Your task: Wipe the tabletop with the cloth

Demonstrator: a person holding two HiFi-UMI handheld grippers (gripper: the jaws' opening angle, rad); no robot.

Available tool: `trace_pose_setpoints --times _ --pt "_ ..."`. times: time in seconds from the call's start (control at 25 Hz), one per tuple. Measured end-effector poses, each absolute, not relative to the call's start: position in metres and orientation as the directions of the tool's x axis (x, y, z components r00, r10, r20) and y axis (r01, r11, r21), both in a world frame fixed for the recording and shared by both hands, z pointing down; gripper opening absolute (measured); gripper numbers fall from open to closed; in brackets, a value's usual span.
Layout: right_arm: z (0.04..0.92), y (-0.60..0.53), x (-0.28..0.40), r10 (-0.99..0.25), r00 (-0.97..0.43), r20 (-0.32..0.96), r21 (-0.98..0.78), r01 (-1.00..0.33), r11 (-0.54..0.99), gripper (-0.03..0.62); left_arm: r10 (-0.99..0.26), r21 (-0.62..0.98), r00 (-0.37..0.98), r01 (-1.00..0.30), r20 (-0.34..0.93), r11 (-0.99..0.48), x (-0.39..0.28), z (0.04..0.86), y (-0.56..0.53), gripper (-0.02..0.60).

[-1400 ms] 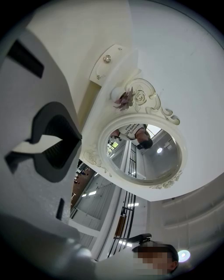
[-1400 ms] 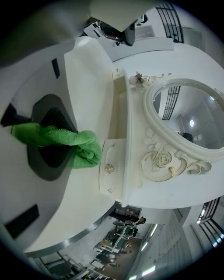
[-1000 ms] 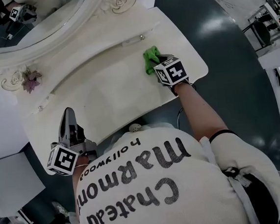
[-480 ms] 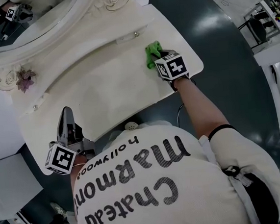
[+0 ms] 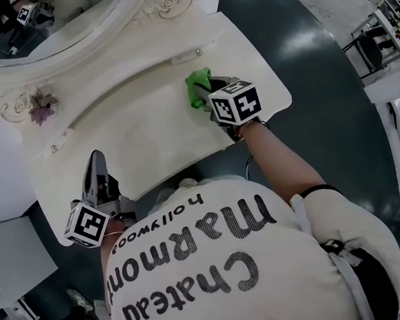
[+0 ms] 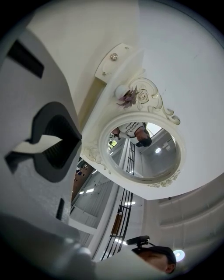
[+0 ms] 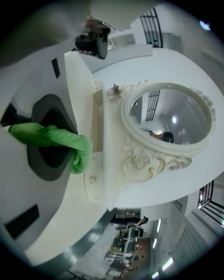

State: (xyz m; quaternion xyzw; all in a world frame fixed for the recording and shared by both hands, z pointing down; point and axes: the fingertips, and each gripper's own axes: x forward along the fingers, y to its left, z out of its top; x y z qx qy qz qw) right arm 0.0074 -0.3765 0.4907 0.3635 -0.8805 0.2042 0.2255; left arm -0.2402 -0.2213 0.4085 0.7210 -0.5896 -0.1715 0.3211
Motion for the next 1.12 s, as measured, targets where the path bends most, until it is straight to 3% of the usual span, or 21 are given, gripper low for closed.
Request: trace_pose_setpoints --times 0.2,0.36,1.12 --pt "0.488 -0.297 -0.087 -0.299 -0.809 0.507 -0.293 -0.487 0.822 0.069 -0.967 0.671 0.214 -0.738 0.135 -0.070 -0.245 0.412 -0.210 0.008" --pt "0.537 -0.263 -0.106 -0.175 -0.743 0.646 -0.197 -0.383 0.902 0.069 -0.973 0.669 0.184 -0.741 0.137 -0.045 -0.254 0.413 -0.201 0.008" --pt "0.550 -0.289 -0.049 -0.319 -0.684 0.656 -0.083 -0.485 0.870 0.067 -0.953 0.709 0.255 -0.702 0.165 -0.065 -0.231 0.436 -0.223 0.008"
